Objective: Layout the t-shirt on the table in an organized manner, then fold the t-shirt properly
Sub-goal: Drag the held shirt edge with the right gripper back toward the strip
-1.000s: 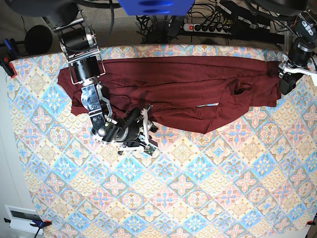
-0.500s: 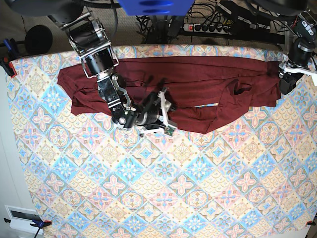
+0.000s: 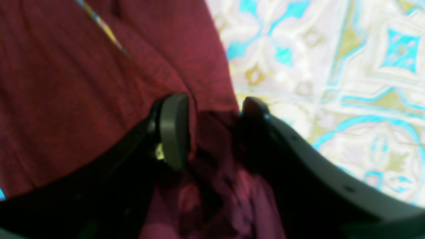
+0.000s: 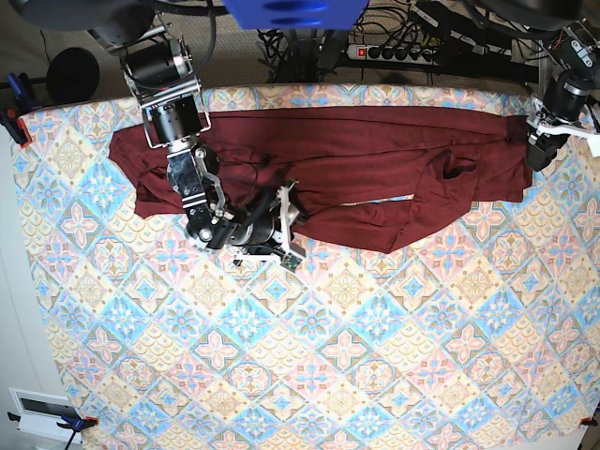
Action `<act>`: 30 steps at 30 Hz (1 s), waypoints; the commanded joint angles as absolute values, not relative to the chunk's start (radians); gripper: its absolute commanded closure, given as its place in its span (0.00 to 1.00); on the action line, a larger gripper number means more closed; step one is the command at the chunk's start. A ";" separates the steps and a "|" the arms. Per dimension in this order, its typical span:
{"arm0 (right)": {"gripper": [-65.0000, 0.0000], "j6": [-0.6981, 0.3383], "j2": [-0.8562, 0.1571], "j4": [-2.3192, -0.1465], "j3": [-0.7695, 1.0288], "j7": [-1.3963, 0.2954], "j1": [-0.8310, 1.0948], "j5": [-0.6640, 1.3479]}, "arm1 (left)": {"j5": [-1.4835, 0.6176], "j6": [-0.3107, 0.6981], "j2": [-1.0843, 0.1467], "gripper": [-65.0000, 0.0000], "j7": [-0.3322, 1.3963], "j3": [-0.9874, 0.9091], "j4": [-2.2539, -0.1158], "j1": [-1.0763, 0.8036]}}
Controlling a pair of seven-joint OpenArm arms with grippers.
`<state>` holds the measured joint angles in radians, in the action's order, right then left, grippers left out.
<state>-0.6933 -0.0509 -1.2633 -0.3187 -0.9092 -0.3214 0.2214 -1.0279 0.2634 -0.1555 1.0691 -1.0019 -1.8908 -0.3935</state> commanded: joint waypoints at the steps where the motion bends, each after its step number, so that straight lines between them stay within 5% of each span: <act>1: 0.60 -0.698 -0.044 -1.277 -0.317 -0.883 -0.348 0.245 | -1.053 0.272 -0.174 0.78 1.049 -1.007 -1.899 -0.397; 16: 0.61 -0.698 -0.042 -1.070 -0.321 -0.800 -0.390 0.243 | -1.055 0.272 -0.174 0.78 1.049 -1.007 -1.897 -0.395; 19: 0.70 -0.698 -0.042 -1.078 -0.323 -0.802 -0.390 0.243 | -1.055 0.272 -0.174 0.78 1.049 -1.007 -1.897 -0.395; 24: 1.00 -0.698 -0.042 -1.079 -0.320 -0.803 -0.389 0.243 | -1.055 0.272 -0.174 0.78 1.049 -1.007 -1.897 -0.395; 30: 1.00 -0.698 -0.047 -1.244 -0.321 -0.832 -0.386 0.245 | -1.056 0.272 -0.174 0.78 1.047 -1.007 -1.897 -0.394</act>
<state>-0.6952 -0.0498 -1.2190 -0.3260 -0.8612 -0.3496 0.2234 -1.0355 0.2638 -0.1574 1.0664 -1.0019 -1.8816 -0.3904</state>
